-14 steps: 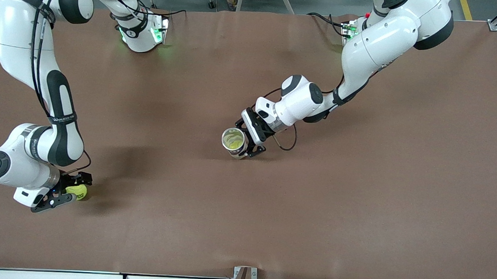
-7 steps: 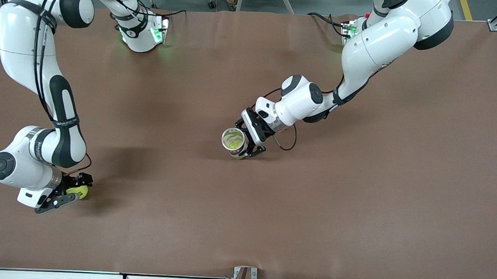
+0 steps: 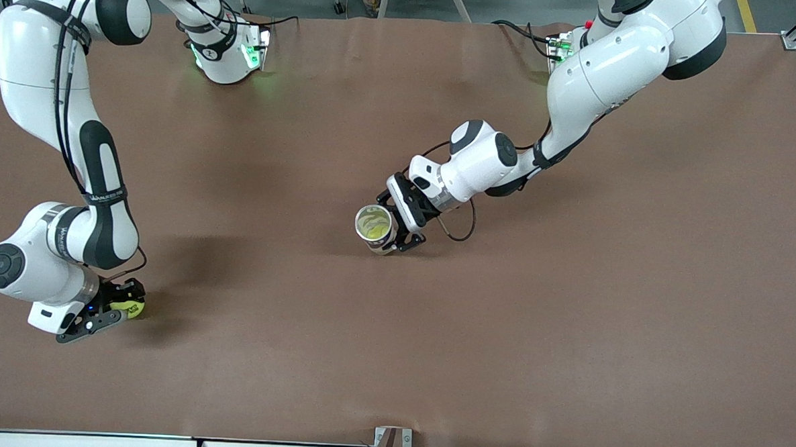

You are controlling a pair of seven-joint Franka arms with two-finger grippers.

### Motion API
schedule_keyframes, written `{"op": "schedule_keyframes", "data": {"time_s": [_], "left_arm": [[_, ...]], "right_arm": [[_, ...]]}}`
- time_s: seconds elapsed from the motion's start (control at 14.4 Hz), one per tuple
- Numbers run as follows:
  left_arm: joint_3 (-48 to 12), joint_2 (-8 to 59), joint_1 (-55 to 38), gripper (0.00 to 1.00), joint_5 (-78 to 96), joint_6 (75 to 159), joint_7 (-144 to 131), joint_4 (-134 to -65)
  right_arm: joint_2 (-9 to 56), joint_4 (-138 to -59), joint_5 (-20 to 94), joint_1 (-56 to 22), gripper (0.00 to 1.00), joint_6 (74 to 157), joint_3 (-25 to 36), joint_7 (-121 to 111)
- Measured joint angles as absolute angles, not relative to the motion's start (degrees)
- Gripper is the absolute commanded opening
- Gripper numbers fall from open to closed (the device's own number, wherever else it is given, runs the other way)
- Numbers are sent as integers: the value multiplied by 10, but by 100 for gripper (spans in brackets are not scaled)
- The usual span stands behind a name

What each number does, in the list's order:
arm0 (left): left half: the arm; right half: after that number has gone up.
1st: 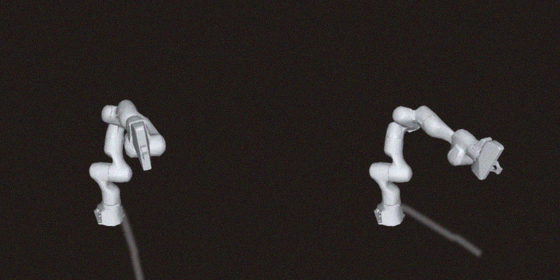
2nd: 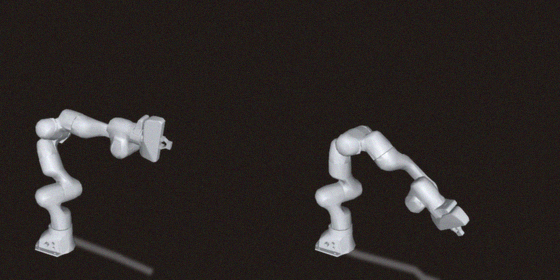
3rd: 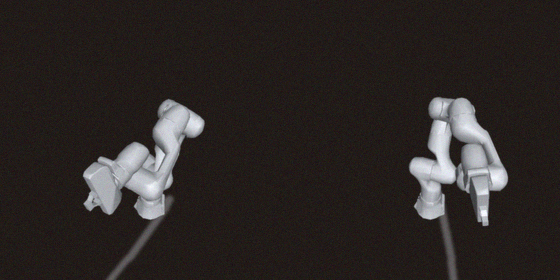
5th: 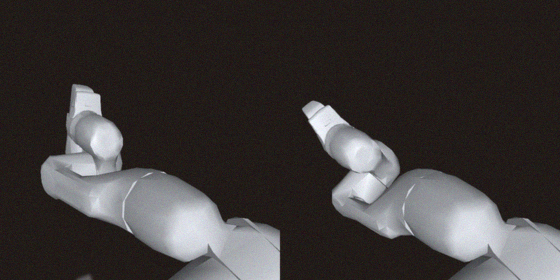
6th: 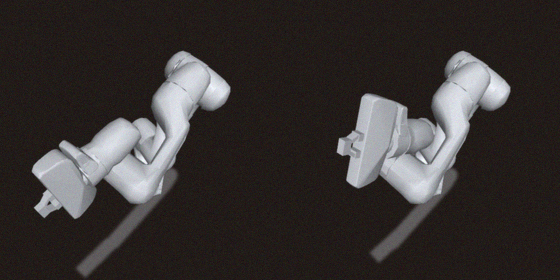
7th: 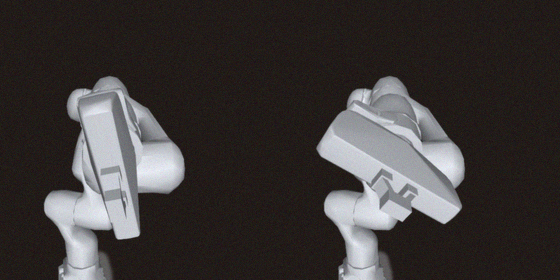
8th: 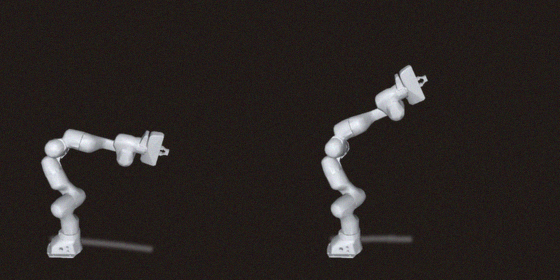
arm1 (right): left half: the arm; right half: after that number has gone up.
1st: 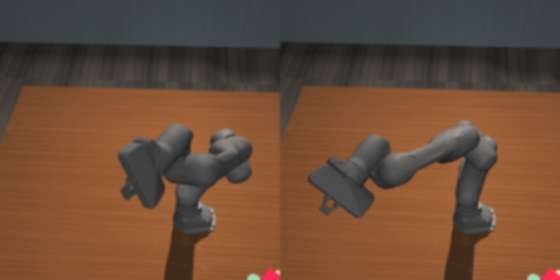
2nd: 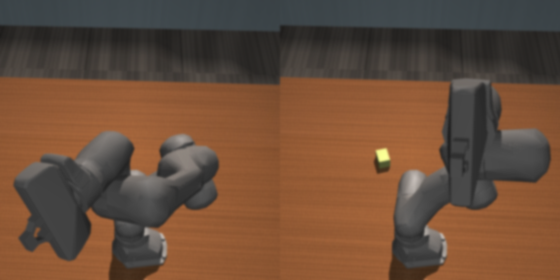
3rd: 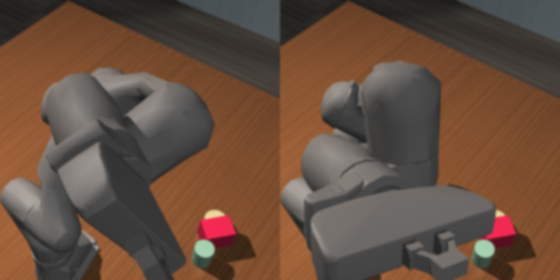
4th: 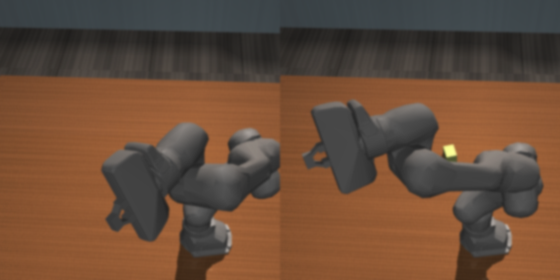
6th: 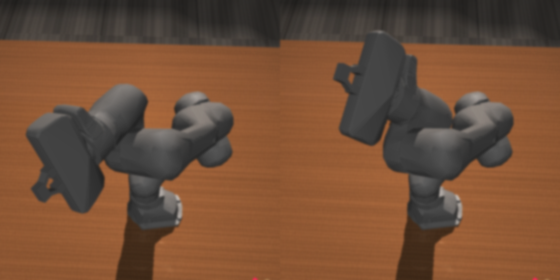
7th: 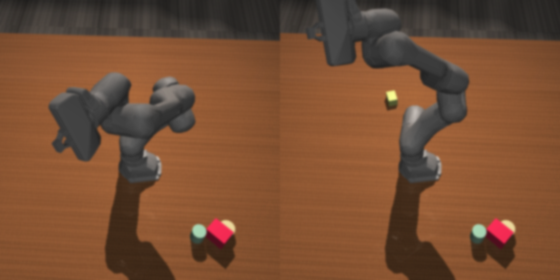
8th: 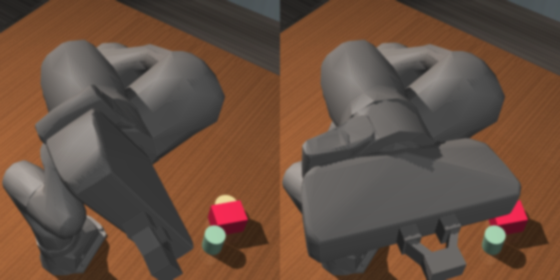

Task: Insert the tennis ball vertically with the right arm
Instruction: 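Carry the second ball over the can opening with the right gripper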

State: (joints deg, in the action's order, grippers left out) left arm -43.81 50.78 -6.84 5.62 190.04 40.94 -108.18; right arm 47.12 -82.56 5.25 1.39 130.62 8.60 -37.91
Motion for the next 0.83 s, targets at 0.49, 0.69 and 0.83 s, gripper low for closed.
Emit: {"op": "schedule_keyframes", "data": {"time_s": [0.49, 0.69, 0.83], "left_arm": [[-438, 508, -68, 80, 56, 1900, 409, -1082], [-438, 508, -68, 80, 56, 1900, 409, -1082], [-438, 508, -68, 80, 56, 1900, 409, -1082]], "right_arm": [[382, -771, 176, -4, 20, 1034, 50, -308], [325, -772, 224, -52, 20, 963, 31, -186], [316, -774, 319, -87, 20, 962, 7, -100]]}}
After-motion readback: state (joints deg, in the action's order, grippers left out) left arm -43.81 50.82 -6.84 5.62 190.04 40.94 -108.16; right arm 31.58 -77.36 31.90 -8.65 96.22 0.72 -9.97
